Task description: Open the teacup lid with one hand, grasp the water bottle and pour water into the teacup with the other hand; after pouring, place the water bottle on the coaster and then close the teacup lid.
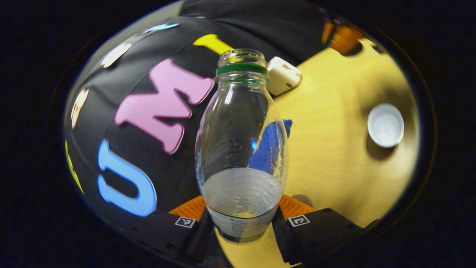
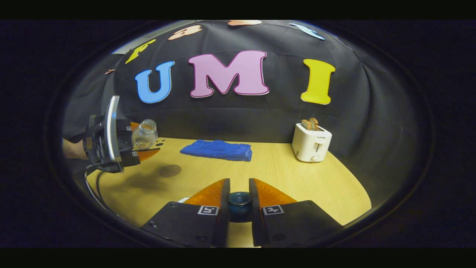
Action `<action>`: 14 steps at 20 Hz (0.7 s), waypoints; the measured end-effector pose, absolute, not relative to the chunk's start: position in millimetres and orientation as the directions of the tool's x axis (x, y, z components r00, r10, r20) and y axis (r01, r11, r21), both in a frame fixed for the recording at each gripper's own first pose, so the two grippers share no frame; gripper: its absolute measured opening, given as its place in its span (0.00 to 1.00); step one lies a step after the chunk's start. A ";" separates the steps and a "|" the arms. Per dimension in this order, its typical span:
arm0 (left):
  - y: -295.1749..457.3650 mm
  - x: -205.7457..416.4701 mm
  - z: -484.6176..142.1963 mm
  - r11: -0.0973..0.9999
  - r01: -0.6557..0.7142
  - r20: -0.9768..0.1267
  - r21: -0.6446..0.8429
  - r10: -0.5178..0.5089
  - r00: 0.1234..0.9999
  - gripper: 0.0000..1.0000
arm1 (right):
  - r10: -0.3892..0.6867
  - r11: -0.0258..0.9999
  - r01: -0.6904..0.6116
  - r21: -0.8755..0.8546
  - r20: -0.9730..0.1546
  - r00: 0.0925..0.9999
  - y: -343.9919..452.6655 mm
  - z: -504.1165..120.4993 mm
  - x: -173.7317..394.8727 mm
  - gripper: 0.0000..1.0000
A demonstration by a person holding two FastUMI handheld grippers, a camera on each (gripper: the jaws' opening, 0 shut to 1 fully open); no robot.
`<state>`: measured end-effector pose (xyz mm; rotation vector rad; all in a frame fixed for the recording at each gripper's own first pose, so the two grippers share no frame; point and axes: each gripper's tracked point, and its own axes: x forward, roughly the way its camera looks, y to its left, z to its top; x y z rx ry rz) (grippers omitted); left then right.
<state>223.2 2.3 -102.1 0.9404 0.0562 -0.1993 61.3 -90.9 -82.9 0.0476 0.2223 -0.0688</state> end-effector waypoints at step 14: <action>8.9 230.5 -132.4 0.970 0.241 -0.015 -0.038 -0.242 0.970 0.76 | 0.053 0.997 -0.040 0.067 -0.217 0.975 -29.5 -116.1 93.1 0.33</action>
